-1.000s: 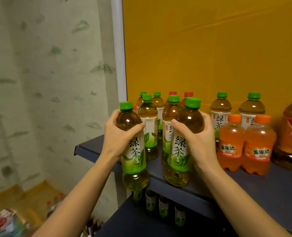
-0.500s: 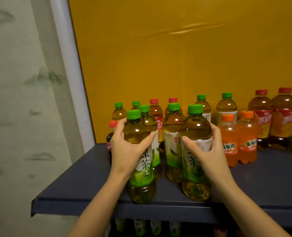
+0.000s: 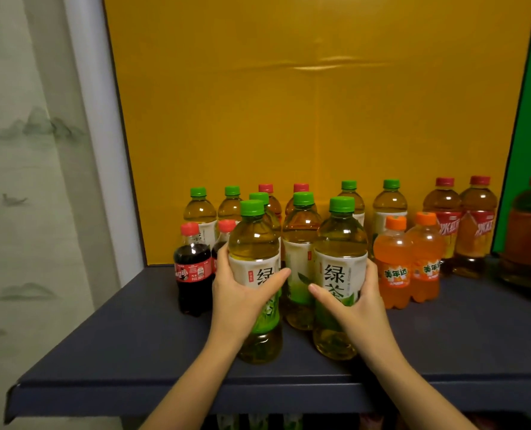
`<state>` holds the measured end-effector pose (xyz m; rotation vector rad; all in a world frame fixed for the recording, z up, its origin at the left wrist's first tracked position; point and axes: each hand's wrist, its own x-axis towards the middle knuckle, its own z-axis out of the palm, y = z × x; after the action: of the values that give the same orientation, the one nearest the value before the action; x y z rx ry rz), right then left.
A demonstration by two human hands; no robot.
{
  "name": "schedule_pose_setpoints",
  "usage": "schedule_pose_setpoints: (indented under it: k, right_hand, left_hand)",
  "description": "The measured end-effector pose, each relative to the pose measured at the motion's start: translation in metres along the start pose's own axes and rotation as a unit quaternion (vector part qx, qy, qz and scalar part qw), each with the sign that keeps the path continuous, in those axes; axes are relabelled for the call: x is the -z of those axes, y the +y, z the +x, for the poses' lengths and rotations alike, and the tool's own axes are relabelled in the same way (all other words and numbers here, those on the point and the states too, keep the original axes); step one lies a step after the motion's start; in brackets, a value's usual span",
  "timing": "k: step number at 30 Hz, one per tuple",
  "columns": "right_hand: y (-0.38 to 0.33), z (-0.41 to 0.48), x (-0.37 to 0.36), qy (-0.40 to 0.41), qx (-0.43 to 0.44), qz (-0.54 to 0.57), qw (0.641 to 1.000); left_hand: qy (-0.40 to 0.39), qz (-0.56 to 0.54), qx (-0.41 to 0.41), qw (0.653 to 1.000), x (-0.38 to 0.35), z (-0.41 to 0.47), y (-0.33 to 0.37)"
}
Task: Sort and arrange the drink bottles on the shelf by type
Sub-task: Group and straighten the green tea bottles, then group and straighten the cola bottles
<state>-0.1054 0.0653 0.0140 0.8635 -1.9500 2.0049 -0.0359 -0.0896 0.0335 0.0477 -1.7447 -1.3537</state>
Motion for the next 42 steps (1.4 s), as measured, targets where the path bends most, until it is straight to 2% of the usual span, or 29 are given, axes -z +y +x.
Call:
schedule_pose_setpoints:
  k: [13, 16, 19, 21, 23, 25, 27, 31, 34, 38, 42]
  right_hand:
    - [0.019, 0.034, -0.014, 0.010, -0.003, -0.041, 0.999]
    - [0.019, 0.036, -0.011, 0.009, -0.008, -0.066, 0.998]
    - [0.008, 0.029, -0.008, 0.065, 0.005, -0.129, 0.990]
    - [-0.004, 0.020, -0.007, 0.122, 0.065, -0.161, 0.977]
    - [-0.016, 0.010, -0.011, 0.160, 0.149, -0.170, 0.961]
    - [-0.026, 0.004, -0.020, 0.158, 0.194, -0.158, 0.955]
    - [-0.035, -0.002, -0.036, 0.121, 0.201, -0.123, 0.964]
    - [-0.042, -0.014, -0.085, 0.019, 0.193, -0.100, 0.976]
    - [-0.033, -0.012, -0.122, -0.046, 0.170, -0.119, 0.977]
    - [-0.016, -0.008, -0.161, -0.059, 0.109, -0.157, 0.980]
    - [-0.004, -0.002, -0.186, -0.018, 0.038, -0.193, 0.980]
  left_hand:
    - [0.005, 0.029, 0.035, 0.999, -0.028, 0.030, -0.019]
    - [-0.030, 0.059, 0.056, 0.996, -0.019, 0.033, -0.021]
    - [-0.068, 0.052, 0.035, 0.996, 0.001, 0.024, -0.014]
    - [-0.031, 0.046, -0.006, 0.998, 0.020, 0.017, -0.009]
    - [0.043, 0.066, -0.058, 0.995, 0.040, 0.014, -0.009]
    - [0.103, 0.094, -0.073, 0.987, 0.059, 0.018, -0.017]
    - [0.127, 0.129, -0.041, 0.983, 0.075, 0.027, -0.030]
    - [0.075, 0.197, 0.034, 0.977, 0.094, 0.045, -0.057]
    - [0.020, 0.183, 0.074, 0.980, 0.099, 0.056, -0.066]
    - [-0.089, 0.122, 0.127, 0.980, 0.108, 0.059, -0.073]
    - [-0.088, 0.113, 0.130, 0.981, 0.123, 0.058, -0.076]
